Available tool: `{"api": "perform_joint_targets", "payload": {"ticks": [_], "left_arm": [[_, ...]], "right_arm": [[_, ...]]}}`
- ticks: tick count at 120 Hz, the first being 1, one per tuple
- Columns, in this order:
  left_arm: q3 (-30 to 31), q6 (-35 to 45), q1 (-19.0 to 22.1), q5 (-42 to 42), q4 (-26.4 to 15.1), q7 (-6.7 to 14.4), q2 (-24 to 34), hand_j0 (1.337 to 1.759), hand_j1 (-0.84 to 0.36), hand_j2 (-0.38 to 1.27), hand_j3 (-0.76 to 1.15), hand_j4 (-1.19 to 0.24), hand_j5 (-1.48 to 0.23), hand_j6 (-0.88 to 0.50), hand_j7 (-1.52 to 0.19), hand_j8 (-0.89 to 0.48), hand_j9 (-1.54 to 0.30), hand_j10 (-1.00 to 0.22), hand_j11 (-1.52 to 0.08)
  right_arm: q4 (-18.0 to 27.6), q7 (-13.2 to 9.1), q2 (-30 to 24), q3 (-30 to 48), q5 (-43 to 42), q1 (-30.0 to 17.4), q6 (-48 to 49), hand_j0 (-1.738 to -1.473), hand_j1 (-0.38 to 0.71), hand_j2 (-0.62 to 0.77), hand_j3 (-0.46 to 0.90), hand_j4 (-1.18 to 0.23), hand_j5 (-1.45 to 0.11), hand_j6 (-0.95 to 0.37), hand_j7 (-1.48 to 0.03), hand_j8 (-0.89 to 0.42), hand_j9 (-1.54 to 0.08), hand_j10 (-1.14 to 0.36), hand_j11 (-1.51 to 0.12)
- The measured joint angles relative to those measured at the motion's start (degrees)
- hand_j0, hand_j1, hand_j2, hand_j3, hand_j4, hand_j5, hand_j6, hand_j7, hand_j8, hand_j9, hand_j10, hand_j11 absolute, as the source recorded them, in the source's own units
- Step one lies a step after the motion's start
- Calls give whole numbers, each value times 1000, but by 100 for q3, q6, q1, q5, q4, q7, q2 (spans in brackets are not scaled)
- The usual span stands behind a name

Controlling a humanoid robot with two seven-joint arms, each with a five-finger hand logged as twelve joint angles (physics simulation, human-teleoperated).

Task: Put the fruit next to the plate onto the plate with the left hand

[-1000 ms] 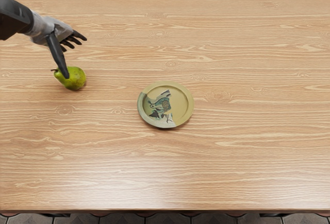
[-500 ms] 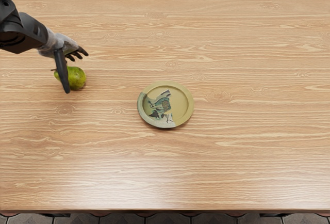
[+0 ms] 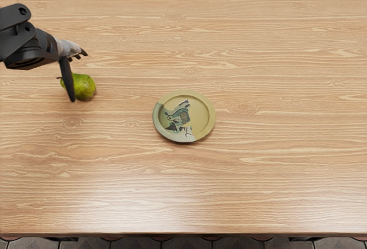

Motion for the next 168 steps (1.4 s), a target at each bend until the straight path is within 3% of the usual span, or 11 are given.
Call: {"api": "perform_joint_targets", "payload": {"ticks": [35, 132, 146, 151, 153, 157, 168], "left_arm": [[316, 528, 164, 9, 7, 0, -246, 1658, 264, 15, 0, -75, -94, -76, -94, -76, -94, -74, -94], [366, 622, 279, 10, 15, 0, -290, 1658, -136, 85, 0, -417, -523, -407, -524, -400, -529, -412, -529], [369, 776, 314, 8, 16, 0, -290, 1657, -163, 76, 0, -427, -553, -422, -554, -418, -556, -425, -556], [350, 827, 406, 68, 18, 2, -296, 1653, -158, -2, 0, -461, -538, -471, -564, -468, -587, -432, -585], [346, 833, 430, 78, 18, 2, -303, 1650, -145, -57, 0, -463, -544, -432, -574, -424, -601, -429, -599], [341, 873, 474, 146, 24, 1, -346, 1650, -157, 58, 0, -515, -503, -458, -555, -429, -613, -449, -610], [340, 938, 482, 207, 31, -7, -353, 1650, -119, 74, 0, -607, -432, -519, -515, -464, -622, -487, -619]], "right_arm": [[0, 0, 0, 0, 0, 0, 0, -1658, -322, -5, 0, -22, -29, -22, -29, -22, -29, -22, -29], [0, 0, 0, 0, 0, 0, 0, -1658, -322, -5, 0, -22, -29, -22, -29, -22, -29, -22, -29], [0, 0, 0, 0, 0, 0, 0, -1658, -322, -5, 0, -22, -29, -22, -29, -22, -29, -22, -29], [0, 0, 0, 0, 0, 0, 0, -1658, -322, -5, 0, -22, -29, -22, -29, -22, -29, -23, -29], [0, 0, 0, -1, 0, 0, 0, -1658, -322, -5, 0, -22, -29, -23, -29, -23, -29, -23, -29], [0, 0, 0, -1, 0, 0, 0, -1658, -322, -5, 0, -22, -29, -23, -29, -23, -29, -23, -29], [0, -1, 0, -1, 0, 0, 0, -1658, -323, -5, 0, -23, -29, -23, -29, -23, -29, -23, -29]]}}
